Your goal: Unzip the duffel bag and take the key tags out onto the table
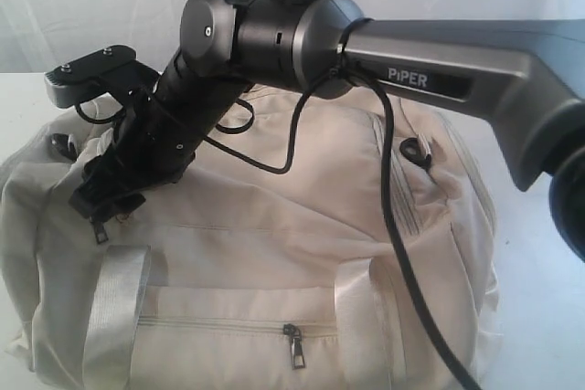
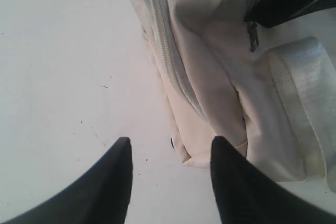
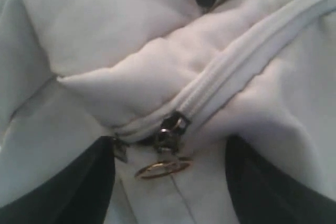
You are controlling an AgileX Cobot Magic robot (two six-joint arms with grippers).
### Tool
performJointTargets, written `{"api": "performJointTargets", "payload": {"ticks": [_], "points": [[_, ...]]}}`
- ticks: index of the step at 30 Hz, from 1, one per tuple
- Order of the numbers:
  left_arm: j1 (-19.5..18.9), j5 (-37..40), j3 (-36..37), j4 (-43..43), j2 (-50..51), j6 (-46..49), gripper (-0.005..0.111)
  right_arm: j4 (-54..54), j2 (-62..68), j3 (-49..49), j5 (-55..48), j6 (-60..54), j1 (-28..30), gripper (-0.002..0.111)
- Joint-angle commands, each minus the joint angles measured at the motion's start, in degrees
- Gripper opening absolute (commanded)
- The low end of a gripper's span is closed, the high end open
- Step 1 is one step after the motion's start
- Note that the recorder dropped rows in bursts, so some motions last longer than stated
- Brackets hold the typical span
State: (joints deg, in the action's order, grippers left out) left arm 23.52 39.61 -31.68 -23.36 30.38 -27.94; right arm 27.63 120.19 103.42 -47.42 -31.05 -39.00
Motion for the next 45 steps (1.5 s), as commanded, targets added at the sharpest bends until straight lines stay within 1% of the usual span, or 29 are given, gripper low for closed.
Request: {"api": "performJointTargets", "payload": {"ticks": [1, 5, 7, 10, 14, 21, 28, 33, 38, 41, 45], "points": [[-0.06, 0.08, 0.32, 0.21, -0.33, -0.32, 0.051, -2.56, -0.07, -0.23, 1.25, 0.51, -0.42, 0.041], [-0.06, 0.08, 0.32, 0.21, -0.33, -0.32, 0.051, -3.55, -0.07, -0.23, 0.18, 0.89, -0.42, 0.018], [-0.06, 0.08, 0.32, 0.21, -0.33, -0.32, 0.051, -3.55, -0.07, -0.23, 0.07, 1.04, -0.42, 0.010], [-0.06, 0.08, 0.32, 0.21, -0.33, -0.32, 0.051, -3.55, -0.18, -0.11, -0.45, 1.74, -0.42, 0.000], [-0.06, 0.08, 0.32, 0.21, -0.33, -0.32, 0.051, -4.82, -1.52, -0.11, -0.52, 2.73, -0.42, 0.000], [-0.06, 0.08, 0.32, 0.21, -0.33, -0.32, 0.051, -10.16, -5.40, -0.11, -0.48, 6.03, -0.32, 0.000], [-0.06, -0.02, 0.32, 0.21, -0.33, -0.32, 0.051, -12.51, -6.15, 0.13, 4.23, 6.03, -0.32, 0.000], [-0.06, -0.13, 0.32, 0.21, -0.33, -0.32, 0.051, -17.22, -5.77, 2.59, 5.37, 9.61, -0.32, 0.000], [-0.06, -1.18, 0.32, 0.21, -0.33, -0.11, 0.051, -17.49, -5.77, 5.15, 4.12, 10.55, -0.32, 0.000], [-0.06, -4.50, 1.32, 0.41, -0.33, -0.11, 0.051, -19.06, -5.77, 6.13, 3.82, 10.40, -0.32, 0.000], [-0.06, -13.14, 4.98, 1.90, 0.40, 0.93, 0.051, -21.46, -5.21, 7.69, 3.96, 10.40, -0.32, 0.000]]}}
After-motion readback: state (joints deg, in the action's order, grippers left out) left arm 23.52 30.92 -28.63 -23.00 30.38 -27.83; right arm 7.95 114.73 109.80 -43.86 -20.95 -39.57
